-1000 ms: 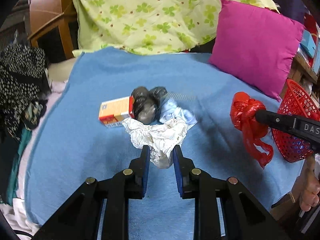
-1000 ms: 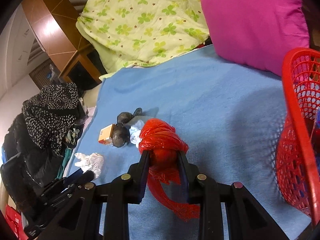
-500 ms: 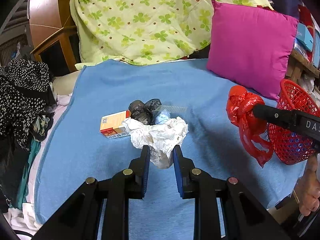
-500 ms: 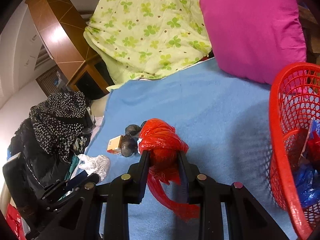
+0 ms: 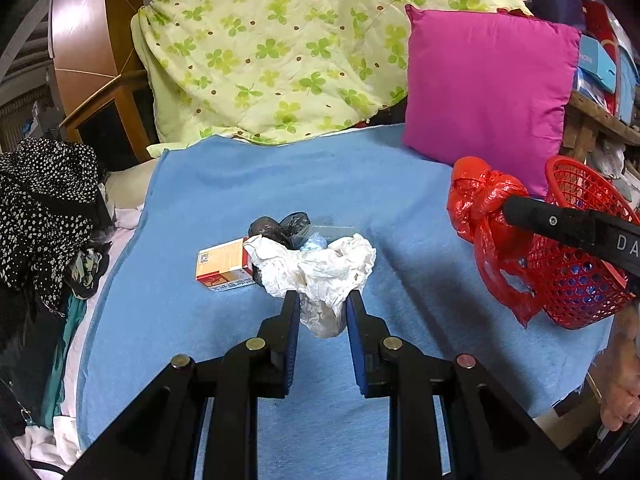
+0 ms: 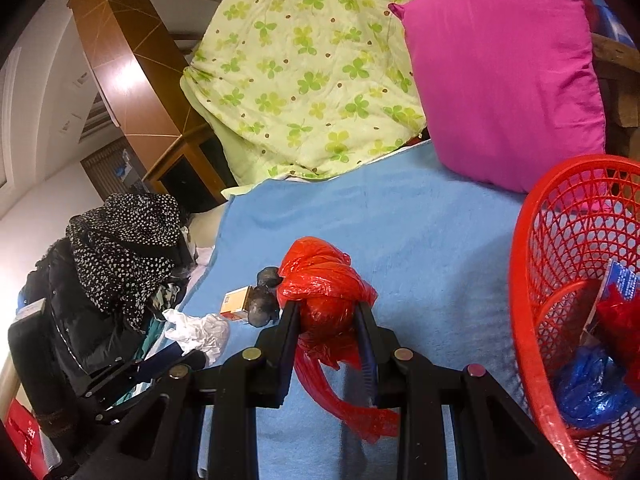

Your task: Collect trash

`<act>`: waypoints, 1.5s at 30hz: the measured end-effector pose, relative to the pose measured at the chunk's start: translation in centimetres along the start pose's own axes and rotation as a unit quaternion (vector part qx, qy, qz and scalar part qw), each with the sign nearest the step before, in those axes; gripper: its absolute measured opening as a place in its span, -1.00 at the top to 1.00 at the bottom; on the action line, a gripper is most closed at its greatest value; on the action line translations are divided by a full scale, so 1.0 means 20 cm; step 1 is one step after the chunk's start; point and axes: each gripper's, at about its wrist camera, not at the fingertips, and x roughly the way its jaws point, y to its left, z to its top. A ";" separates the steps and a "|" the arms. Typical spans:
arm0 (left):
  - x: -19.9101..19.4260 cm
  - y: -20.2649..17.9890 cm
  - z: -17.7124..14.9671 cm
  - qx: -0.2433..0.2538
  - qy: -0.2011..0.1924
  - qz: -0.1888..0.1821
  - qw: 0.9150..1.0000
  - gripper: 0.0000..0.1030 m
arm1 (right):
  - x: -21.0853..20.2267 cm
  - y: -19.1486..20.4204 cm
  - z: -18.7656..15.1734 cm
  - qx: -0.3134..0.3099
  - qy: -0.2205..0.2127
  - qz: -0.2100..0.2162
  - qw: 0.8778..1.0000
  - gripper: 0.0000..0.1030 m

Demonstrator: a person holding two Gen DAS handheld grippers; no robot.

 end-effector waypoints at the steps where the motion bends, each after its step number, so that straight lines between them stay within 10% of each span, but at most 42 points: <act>1: 0.00 0.00 0.00 0.000 0.000 0.000 1.000 0.52 | 0.00 -0.01 0.00 0.000 0.000 0.001 1.000 0.41; 45: -0.09 -0.15 0.06 0.048 -0.033 0.000 0.998 0.52 | -0.21 -0.04 0.04 -0.008 -0.065 0.040 0.997 0.41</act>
